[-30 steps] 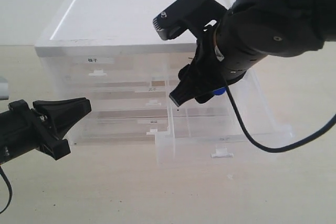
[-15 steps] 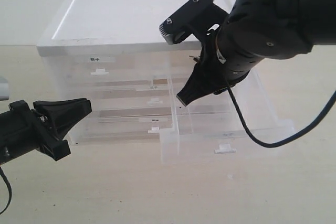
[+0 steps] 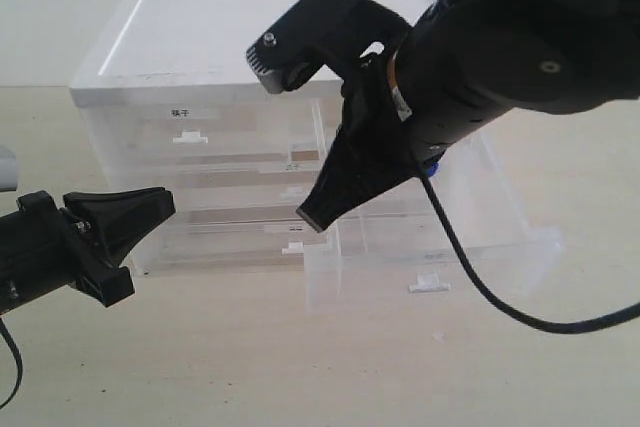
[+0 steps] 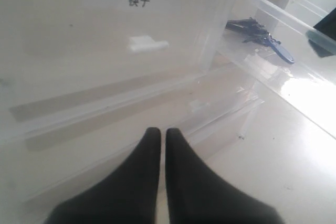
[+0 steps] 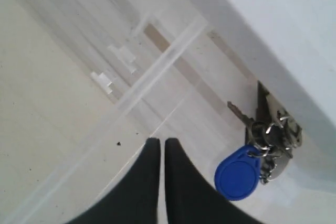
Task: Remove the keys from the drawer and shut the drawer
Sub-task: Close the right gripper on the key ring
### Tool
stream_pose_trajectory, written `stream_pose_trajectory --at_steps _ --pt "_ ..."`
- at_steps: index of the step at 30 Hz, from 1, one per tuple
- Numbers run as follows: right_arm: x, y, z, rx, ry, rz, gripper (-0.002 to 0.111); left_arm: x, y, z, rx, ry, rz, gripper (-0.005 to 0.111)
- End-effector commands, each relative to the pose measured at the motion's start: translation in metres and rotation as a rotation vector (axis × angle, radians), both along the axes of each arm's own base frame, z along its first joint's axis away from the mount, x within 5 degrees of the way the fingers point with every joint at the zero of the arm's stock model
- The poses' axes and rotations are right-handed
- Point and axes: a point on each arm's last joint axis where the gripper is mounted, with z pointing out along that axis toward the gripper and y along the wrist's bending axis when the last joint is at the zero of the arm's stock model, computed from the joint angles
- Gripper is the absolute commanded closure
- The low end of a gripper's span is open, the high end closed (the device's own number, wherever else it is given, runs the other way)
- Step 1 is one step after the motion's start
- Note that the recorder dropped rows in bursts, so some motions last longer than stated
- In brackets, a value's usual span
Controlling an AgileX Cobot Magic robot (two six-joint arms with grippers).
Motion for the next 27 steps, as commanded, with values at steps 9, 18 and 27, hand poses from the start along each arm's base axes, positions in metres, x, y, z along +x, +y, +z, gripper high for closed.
stream_pose_trajectory --at_steps 9,18,27 --pt "0.034 -0.017 -0.009 -0.076 -0.102 -0.117 0.108 0.0 -0.001 0.0 -0.005 0.005 -0.007 0.102" --pt "0.05 -0.013 -0.018 -0.091 -0.201 -0.14 0.108 0.0 -0.001 0.0 -0.005 0.005 -0.007 0.102" --pt "0.044 -0.017 -0.031 -0.132 -0.068 -0.216 0.108 0.0 -0.001 0.0 -0.005 0.005 -0.007 0.102"
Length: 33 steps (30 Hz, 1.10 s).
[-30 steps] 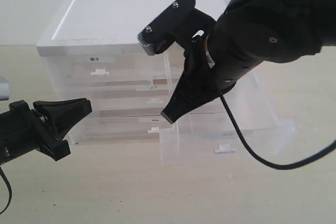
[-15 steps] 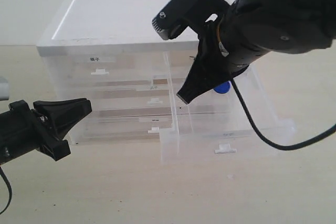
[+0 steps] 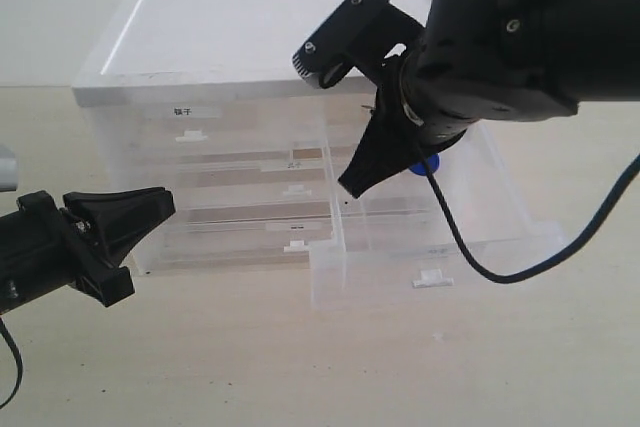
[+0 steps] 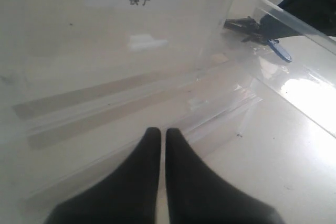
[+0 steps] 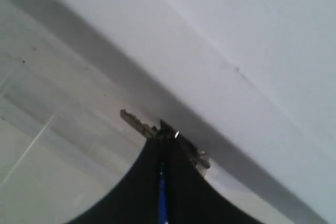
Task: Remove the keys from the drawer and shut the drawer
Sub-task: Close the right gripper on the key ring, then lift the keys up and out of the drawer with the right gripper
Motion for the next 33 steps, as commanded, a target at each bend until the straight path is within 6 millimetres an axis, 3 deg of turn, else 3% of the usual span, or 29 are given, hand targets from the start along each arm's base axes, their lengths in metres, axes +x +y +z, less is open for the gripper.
stream_pose_trajectory --at_steps 1,7,14,17,20,25,29,33 --pt "-0.003 -0.006 -0.003 -0.01 0.069 -0.061 0.108 0.0 -0.001 0.0 -0.005 0.005 -0.006 0.102" --pt "-0.016 -0.004 -0.003 -0.027 0.156 -0.044 0.108 0.0 -0.001 0.0 -0.005 0.005 -0.006 0.102" --pt "-0.057 0.008 0.037 0.055 0.075 0.081 0.108 0.0 -0.001 0.0 -0.005 0.005 -0.006 0.102" --pt "-0.05 0.004 0.051 0.099 -0.05 0.066 0.108 0.0 -0.001 0.0 -0.005 0.005 -0.006 0.102" --pt "-0.031 -0.003 0.049 0.087 -0.12 0.004 0.108 0.0 -0.001 0.0 -0.004 0.005 -0.013 0.102" --pt "-0.011 -0.01 0.026 0.059 -0.037 -0.051 0.108 -0.001 -0.002 -0.001 0.001 0.005 -0.033 0.102" --pt "-0.014 -0.003 0.029 0.112 -0.033 0.032 0.108 -0.001 -0.002 -0.001 -0.002 0.009 -0.032 0.102" --pt "-0.006 -0.009 0.029 0.133 -0.026 0.028 0.108 -0.001 -0.002 -0.001 -0.009 0.015 -0.03 0.102"
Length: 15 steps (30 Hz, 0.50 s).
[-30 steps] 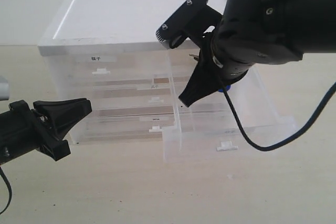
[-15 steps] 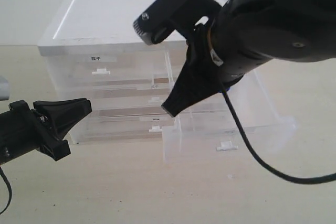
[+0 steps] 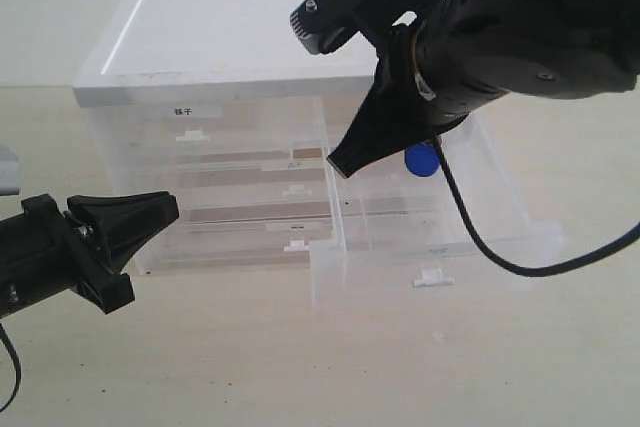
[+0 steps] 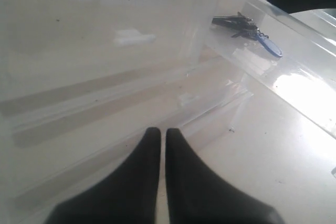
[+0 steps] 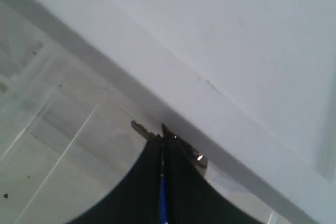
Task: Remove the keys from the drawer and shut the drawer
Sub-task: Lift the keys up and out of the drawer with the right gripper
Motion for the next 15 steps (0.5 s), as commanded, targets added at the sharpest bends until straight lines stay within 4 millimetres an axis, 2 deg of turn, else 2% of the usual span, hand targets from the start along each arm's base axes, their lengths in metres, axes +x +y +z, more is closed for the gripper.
stream_pose_trajectory --at_steps 1,6,11,15 --pt "0.01 -0.011 0.003 0.045 0.012 -0.005 0.108 0.0 -0.001 0.0 -0.011 0.011 -0.004 0.102" --pt "0.021 -0.021 0.0 0.17 0.105 0.023 0.108 0.0 -0.001 0.0 -0.011 0.011 -0.004 0.102" --pt "0.024 -0.025 0.001 0.135 0.079 0.032 0.108 0.0 -0.001 0.0 -0.011 0.011 -0.002 0.102" --pt "0.031 -0.022 -0.01 0.108 0.08 0.025 0.108 0.0 -0.001 0.0 -0.011 0.011 -0.002 0.102"
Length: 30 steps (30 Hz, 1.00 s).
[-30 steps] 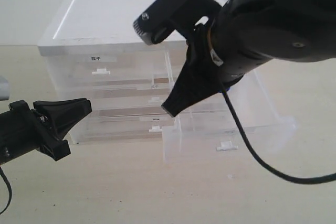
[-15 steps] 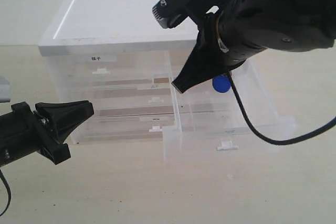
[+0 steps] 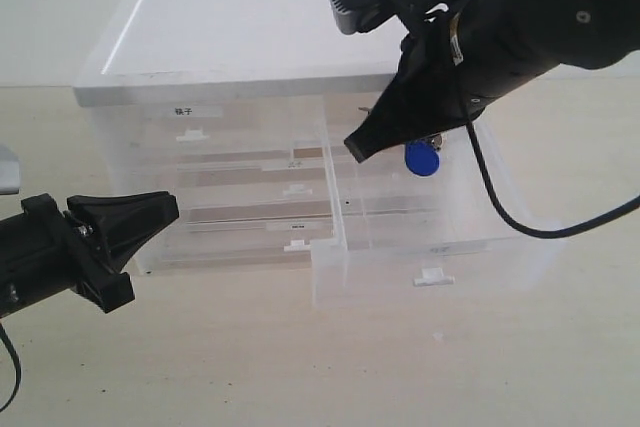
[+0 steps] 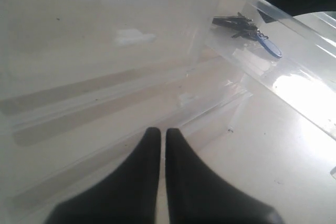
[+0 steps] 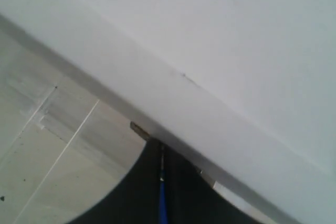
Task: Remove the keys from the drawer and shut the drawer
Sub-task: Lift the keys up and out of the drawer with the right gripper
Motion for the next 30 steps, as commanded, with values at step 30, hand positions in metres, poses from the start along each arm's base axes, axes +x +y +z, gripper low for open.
stream_pose_trajectory --at_steps 30 --pt "-0.012 0.008 -0.01 -0.198 -0.057 -0.059 0.108 0.001 -0.001 0.0 -0.008 0.006 -0.005 0.102"
